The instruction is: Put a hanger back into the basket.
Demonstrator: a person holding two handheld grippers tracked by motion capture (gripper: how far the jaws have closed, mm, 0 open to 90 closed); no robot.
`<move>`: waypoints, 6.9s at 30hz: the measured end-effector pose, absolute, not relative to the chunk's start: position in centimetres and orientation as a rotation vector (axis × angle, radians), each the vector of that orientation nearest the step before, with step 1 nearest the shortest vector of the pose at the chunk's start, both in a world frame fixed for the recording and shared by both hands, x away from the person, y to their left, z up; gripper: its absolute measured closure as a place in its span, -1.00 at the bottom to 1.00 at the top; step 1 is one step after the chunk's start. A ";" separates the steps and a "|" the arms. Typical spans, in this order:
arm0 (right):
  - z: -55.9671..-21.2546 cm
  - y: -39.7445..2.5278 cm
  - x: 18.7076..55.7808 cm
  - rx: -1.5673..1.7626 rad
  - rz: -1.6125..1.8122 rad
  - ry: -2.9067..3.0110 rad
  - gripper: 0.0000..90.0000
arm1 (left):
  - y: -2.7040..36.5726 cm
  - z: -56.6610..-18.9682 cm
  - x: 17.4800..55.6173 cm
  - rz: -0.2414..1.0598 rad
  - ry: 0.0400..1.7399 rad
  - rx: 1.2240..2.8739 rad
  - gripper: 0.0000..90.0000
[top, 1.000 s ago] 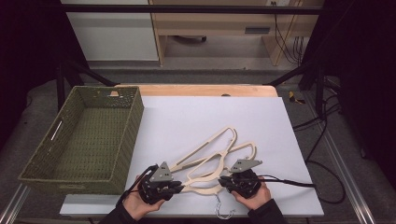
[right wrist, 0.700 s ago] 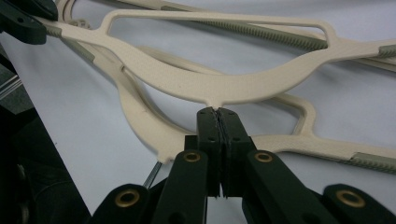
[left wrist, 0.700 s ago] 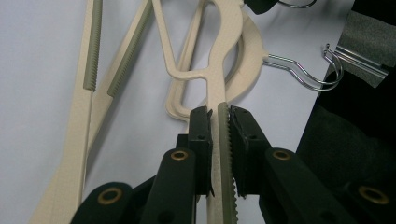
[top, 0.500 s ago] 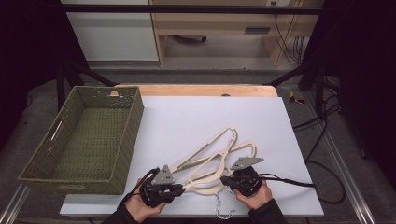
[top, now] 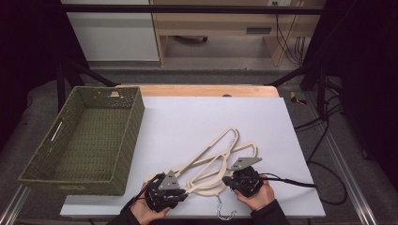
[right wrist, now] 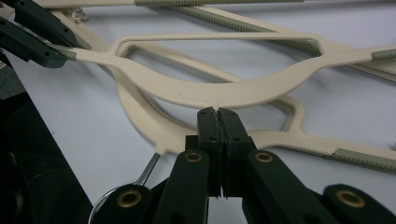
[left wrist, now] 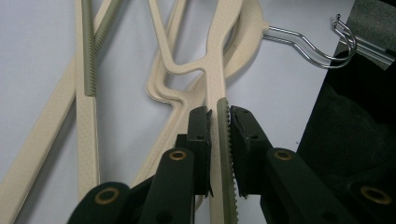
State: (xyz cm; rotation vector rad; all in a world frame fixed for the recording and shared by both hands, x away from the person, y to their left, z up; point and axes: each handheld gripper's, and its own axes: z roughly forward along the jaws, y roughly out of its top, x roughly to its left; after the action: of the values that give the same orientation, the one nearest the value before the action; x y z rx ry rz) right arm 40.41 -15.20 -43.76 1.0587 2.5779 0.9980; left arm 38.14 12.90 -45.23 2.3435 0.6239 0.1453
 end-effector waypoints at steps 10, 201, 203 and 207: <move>-43.2 -15.5 40.4 1.048 1.020 2.574 0.99 | 8.9 -42.3 38.7 0.297 0.565 2.315 -0.13; -39.5 -24.6 40.6 1.075 1.382 2.026 -0.97 | 43.8 -38.1 51.6 0.340 1.254 1.927 0.89; -39.6 -24.5 40.6 1.081 1.378 2.031 -0.97 | 43.8 -38.2 51.7 0.406 1.303 1.926 0.87; -39.6 -24.4 40.7 1.074 1.376 2.030 -0.97 | 44.0 -38.6 52.2 0.470 1.397 1.933 0.82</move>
State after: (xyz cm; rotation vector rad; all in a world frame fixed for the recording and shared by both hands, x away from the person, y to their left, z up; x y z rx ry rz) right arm 40.68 -24.41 -39.62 1.0745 2.0296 1.3760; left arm 52.18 44.03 -38.58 1.9333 1.3968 0.4703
